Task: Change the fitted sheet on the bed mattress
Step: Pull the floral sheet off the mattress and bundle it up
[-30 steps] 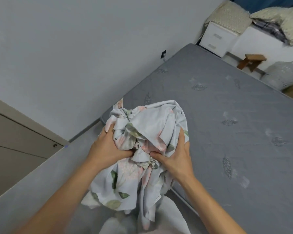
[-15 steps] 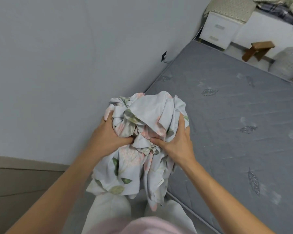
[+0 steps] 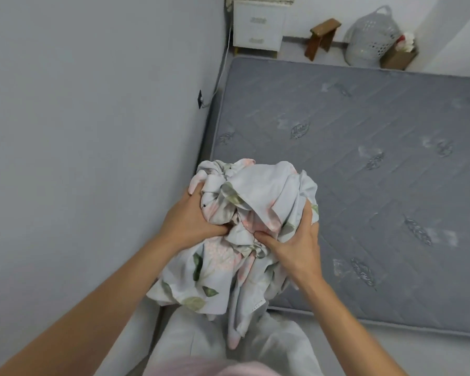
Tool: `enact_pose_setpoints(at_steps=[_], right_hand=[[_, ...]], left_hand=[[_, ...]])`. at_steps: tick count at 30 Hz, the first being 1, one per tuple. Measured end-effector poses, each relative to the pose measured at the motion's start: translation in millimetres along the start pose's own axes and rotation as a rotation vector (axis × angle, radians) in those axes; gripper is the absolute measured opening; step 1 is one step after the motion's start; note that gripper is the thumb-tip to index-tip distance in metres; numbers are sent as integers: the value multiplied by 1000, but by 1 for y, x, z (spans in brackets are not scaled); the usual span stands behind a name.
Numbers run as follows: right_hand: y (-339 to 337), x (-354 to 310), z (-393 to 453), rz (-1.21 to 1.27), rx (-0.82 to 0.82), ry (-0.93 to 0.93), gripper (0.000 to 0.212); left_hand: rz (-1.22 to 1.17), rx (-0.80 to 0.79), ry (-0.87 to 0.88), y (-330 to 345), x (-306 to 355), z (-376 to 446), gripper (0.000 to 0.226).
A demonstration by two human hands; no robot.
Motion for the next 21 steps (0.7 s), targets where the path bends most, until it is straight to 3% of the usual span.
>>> enact_pose_setpoints(at_steps=[4, 15, 21], right_hand=[[-7, 24, 4, 64, 93, 79, 132], [11, 89, 44, 198, 127, 269, 138], [31, 88, 95, 247, 224, 337, 136]], left_hand=[[36, -103, 68, 17, 20, 32, 116], [179, -264, 122, 72, 31, 108, 119], [236, -319, 201, 79, 36, 189, 113]])
Point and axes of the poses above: each hand's wrist, its own z-axis towards the middle knuckle, its own y-axis out of the palm, x = y × z, the point moved 10 cm from there along z, towards the middle knuckle, and after that the axes turned 1 degree about -x, right-handed, at the moved point
